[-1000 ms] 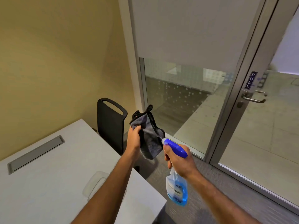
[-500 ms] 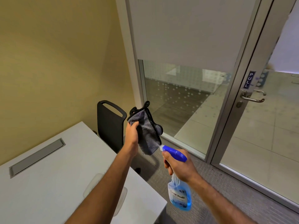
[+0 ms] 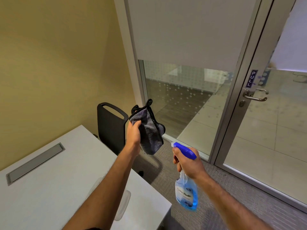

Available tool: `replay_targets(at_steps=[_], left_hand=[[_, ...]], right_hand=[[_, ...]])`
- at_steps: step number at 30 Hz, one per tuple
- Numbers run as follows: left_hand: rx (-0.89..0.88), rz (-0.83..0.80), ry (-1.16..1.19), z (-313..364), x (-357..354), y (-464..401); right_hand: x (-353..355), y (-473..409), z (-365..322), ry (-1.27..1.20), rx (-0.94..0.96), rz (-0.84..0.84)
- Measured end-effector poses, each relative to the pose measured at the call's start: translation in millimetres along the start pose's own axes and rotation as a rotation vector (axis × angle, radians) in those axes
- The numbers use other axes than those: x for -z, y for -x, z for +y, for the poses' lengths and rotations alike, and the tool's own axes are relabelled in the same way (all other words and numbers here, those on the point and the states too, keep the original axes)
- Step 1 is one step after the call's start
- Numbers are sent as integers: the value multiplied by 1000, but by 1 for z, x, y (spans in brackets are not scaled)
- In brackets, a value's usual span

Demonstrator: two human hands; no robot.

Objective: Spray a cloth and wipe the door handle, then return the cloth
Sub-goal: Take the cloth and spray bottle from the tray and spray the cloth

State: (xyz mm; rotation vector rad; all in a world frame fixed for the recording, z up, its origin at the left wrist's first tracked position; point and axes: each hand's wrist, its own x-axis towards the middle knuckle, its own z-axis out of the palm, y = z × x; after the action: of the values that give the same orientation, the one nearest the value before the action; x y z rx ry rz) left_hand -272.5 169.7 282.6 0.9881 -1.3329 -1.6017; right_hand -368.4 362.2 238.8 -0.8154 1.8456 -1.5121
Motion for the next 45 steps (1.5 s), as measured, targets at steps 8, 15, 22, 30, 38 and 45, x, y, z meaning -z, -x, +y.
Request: replay_targets(at_steps=[8, 15, 22, 30, 38, 45], left_hand=[[23, -35, -59, -7, -1, 14], [-17, -32, -44, 5, 4, 20], [-62, -20, -73, 12, 13, 19], [-34, -46, -66, 7, 11, 28], [-73, -29, -58, 14, 16, 25], [-54, -24, -56, 14, 24, 20]], right_hand=[[-13, 2, -32, -98, 97, -46], [-23, 14, -24, 37, 109, -84], [-20, 15, -13, -14, 49, 29], [-17, 7, -46, -79, 154, 59], [-31, 26, -31, 50, 79, -46], [-32, 29, -24, -2, 18, 14]])
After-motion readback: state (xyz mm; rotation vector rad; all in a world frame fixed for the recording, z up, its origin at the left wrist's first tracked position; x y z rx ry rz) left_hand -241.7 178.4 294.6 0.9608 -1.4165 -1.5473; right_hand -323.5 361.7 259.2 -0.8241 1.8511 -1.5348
